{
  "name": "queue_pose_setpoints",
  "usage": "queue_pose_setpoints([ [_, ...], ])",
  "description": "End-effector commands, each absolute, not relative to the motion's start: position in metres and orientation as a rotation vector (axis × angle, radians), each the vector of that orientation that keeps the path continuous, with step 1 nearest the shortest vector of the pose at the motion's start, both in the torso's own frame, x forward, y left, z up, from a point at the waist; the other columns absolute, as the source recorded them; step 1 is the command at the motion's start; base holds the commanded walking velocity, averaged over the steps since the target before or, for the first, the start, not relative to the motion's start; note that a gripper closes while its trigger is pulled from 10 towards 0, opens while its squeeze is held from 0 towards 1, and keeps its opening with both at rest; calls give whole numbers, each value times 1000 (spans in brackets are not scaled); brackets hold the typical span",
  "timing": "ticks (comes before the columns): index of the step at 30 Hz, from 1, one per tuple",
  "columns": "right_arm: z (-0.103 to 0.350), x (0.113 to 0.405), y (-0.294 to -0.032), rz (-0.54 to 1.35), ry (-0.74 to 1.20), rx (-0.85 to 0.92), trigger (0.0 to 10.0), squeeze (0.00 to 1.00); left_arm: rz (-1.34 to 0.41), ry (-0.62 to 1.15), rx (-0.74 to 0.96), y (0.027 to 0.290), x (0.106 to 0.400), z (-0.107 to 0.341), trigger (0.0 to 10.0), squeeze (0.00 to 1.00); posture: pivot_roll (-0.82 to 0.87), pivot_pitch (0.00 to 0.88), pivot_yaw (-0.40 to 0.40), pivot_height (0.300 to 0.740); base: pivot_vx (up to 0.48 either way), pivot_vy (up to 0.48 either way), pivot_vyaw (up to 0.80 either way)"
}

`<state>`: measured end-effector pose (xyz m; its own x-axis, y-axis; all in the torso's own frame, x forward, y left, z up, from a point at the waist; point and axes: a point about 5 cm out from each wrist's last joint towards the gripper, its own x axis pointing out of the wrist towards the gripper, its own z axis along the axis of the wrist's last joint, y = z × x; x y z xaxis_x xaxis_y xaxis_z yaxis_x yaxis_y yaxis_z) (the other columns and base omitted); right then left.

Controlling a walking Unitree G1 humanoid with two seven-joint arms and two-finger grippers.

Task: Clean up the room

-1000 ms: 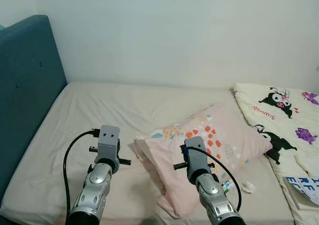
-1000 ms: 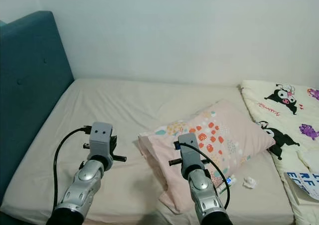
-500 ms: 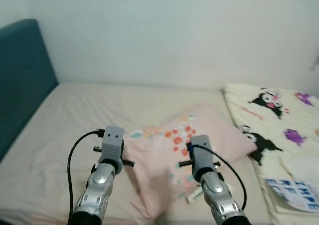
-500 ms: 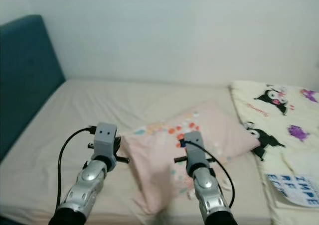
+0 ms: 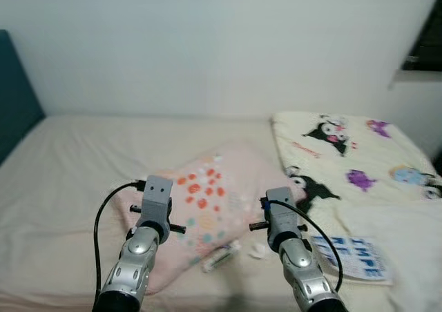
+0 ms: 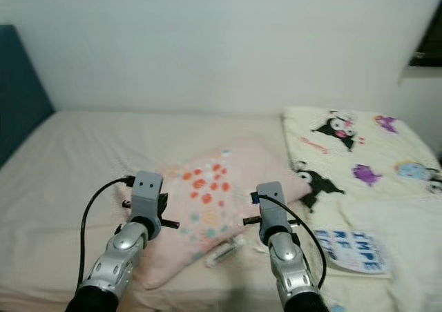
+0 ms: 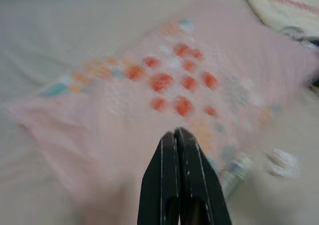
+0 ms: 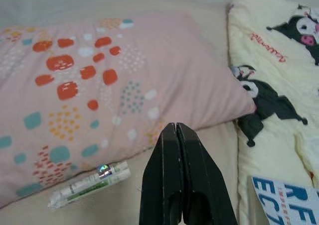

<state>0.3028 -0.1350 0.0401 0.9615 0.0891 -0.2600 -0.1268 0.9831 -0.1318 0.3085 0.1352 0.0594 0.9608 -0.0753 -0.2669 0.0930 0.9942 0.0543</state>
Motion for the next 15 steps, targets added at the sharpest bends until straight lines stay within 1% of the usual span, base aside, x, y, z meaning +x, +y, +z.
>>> queue_pose_setpoints([
  [1,39,303,-133,113,264,-137,10000,0,-76,279,68,139,308,58,10000,0,27,0,-58,740,0,480,0],
  [6,40,303,-133,114,262,-140,10000,0,-69,268,75,140,309,58,10000,0,24,0,-59,740,0,480,0],
  [8,40,303,-133,114,260,-142,10000,0,-55,260,74,140,308,59,10000,0,22,0,-58,740,0,368,0],
  [15,40,304,-136,109,263,-136,10000,0,-67,237,92,136,310,61,10000,0,21,0,-60,740,0,0,0],
])
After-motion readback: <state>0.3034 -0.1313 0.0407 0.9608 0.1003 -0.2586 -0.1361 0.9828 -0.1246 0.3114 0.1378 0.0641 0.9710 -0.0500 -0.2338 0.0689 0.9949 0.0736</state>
